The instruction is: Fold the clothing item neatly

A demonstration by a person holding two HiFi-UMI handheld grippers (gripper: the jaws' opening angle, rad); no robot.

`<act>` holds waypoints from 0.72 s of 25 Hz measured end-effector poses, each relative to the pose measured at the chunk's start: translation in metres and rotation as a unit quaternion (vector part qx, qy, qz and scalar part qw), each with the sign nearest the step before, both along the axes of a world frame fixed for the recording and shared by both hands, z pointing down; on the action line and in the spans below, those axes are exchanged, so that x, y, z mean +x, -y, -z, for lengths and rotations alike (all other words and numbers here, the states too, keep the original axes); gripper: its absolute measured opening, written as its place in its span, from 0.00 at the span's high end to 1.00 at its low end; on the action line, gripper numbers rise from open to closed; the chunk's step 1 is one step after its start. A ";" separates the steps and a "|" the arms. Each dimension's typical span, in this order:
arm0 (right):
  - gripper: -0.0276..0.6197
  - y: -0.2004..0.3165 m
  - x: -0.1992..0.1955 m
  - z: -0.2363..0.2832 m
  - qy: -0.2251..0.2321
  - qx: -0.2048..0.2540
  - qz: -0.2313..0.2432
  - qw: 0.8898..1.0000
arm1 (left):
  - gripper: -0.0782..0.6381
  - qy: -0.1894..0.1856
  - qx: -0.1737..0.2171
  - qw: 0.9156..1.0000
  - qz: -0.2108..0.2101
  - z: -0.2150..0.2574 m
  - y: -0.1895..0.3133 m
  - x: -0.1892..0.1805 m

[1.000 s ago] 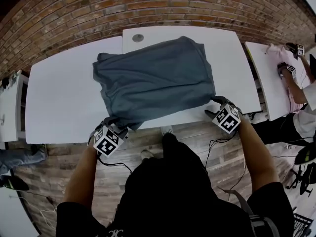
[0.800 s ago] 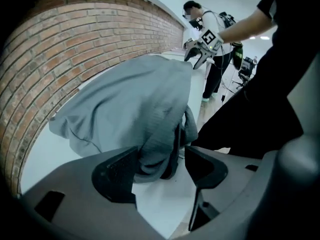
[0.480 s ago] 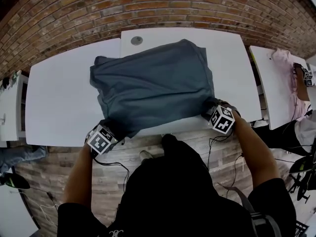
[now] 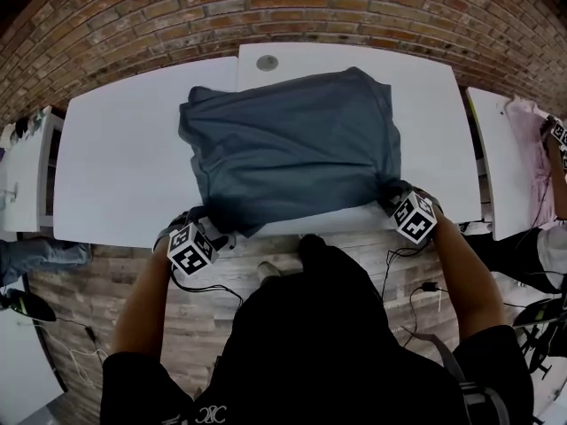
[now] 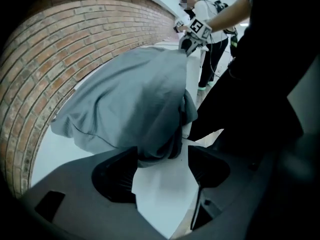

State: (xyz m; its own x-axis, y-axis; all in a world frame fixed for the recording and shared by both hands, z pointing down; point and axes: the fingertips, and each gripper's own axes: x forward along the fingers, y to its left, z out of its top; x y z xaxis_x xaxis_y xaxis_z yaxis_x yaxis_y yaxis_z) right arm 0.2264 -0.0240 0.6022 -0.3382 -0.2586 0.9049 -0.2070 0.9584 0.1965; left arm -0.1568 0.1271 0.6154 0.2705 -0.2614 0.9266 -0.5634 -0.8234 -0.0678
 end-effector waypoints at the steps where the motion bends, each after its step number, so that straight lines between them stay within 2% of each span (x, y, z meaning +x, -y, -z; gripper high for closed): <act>1: 0.84 0.000 -0.001 0.000 -0.002 0.001 0.001 1.000 | 0.45 -0.002 0.000 1.000 0.004 -0.003 0.000 0.000; 6: 0.84 0.001 -0.003 -0.001 -0.007 -0.004 -0.003 1.000 | 0.49 -0.011 -0.020 1.000 0.011 -0.007 0.004 -0.002; 9: 0.85 0.001 -0.002 -0.002 -0.001 -0.018 -0.018 1.000 | 0.63 -0.012 -0.015 1.000 0.018 -0.007 0.012 -0.004; 10: 0.85 0.001 -0.003 -0.002 0.003 -0.021 -0.022 1.000 | 0.73 -0.011 -0.009 1.000 0.024 -0.007 0.016 -0.005; 11: 0.85 0.001 -0.003 -0.002 0.007 -0.023 -0.026 0.999 | 0.78 -0.014 -0.007 0.999 0.032 -0.007 0.020 -0.006; 15: 0.90 0.004 -0.003 -0.003 0.020 -0.020 -0.051 0.998 | 0.80 -0.049 -0.034 0.996 0.066 -0.009 0.023 -0.010; 18: 0.91 0.003 -0.001 -0.001 0.031 -0.033 -0.064 0.997 | 0.81 -0.053 -0.038 0.996 0.066 -0.006 0.019 -0.011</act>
State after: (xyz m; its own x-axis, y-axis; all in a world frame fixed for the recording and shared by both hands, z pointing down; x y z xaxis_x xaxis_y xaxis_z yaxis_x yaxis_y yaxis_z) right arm 0.2257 -0.0274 0.6028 -0.3624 -0.2437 0.8996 -0.3386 0.9337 0.1165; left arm -0.1677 0.1082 0.6213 0.3357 -0.2319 0.9130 -0.6683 -0.7417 0.0574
